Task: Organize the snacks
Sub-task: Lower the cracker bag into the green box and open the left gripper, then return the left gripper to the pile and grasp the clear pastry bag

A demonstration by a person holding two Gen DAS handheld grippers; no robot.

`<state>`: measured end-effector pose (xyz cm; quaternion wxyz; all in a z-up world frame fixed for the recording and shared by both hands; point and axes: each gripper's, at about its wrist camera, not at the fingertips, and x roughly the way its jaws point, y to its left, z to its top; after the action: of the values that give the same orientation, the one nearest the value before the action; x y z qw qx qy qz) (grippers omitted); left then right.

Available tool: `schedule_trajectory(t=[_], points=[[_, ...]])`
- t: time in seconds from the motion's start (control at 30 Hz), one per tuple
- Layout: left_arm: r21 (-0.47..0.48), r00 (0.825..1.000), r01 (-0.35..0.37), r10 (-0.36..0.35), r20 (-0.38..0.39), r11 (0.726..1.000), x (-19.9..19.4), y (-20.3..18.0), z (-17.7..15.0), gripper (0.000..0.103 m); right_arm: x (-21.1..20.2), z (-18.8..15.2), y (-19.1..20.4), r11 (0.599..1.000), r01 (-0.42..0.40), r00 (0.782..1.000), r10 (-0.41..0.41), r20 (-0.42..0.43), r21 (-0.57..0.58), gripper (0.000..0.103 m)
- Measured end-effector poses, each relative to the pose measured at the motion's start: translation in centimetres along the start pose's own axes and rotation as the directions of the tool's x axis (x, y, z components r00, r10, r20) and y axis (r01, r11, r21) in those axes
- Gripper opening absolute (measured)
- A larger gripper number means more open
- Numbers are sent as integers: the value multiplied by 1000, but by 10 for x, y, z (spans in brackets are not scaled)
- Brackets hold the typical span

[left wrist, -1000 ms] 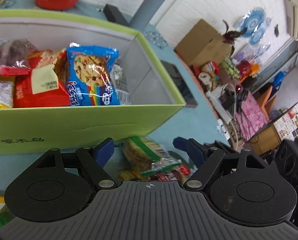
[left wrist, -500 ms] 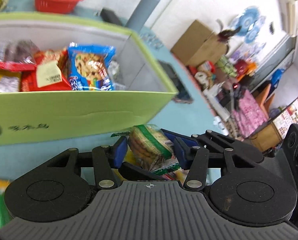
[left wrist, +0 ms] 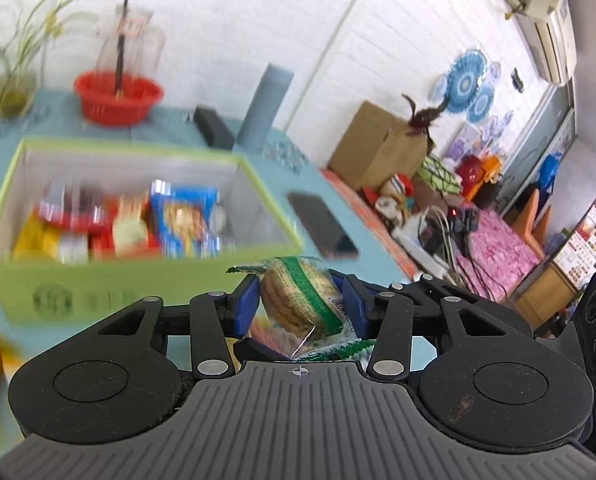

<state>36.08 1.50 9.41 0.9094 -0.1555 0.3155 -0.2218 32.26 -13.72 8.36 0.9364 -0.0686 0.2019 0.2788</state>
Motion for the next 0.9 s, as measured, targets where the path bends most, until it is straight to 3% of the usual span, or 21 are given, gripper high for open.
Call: schedule_trajectory(t=[0.2,0.33,0.43,0.5,0.53,0.6,0.73,0.9], points=[[30,999,-49,49,-3,998,58,20,61,21,68,33,-45,1000,5,999,-4,-50,20,70],[15,995,-89,90,-50,996,105,46,71,17,116,24,-66,998,-13,994,19,-106,54,74],[25,989,-131,133,-69,991,124,61,66,28,131,12,-72,997,-10,992,19,-125,73,79],[33,989,-140,141,-37,990,117,63,63,50,121,11,-73,997,-1,996,8,-92,76,81],[36,990,-143,144,-10,989,109,61,63,54,112,12,-73,997,1,998,4,-65,78,86],[47,990,-139,138,31,989,91,54,63,58,87,16,-72,997,16,1000,-16,-1,70,93],[65,993,-83,77,86,994,50,30,54,70,36,19,-67,997,42,996,-47,72,66,93],[82,998,-33,28,63,996,20,4,11,74,-16,-17,-52,993,77,995,-82,57,93,93]])
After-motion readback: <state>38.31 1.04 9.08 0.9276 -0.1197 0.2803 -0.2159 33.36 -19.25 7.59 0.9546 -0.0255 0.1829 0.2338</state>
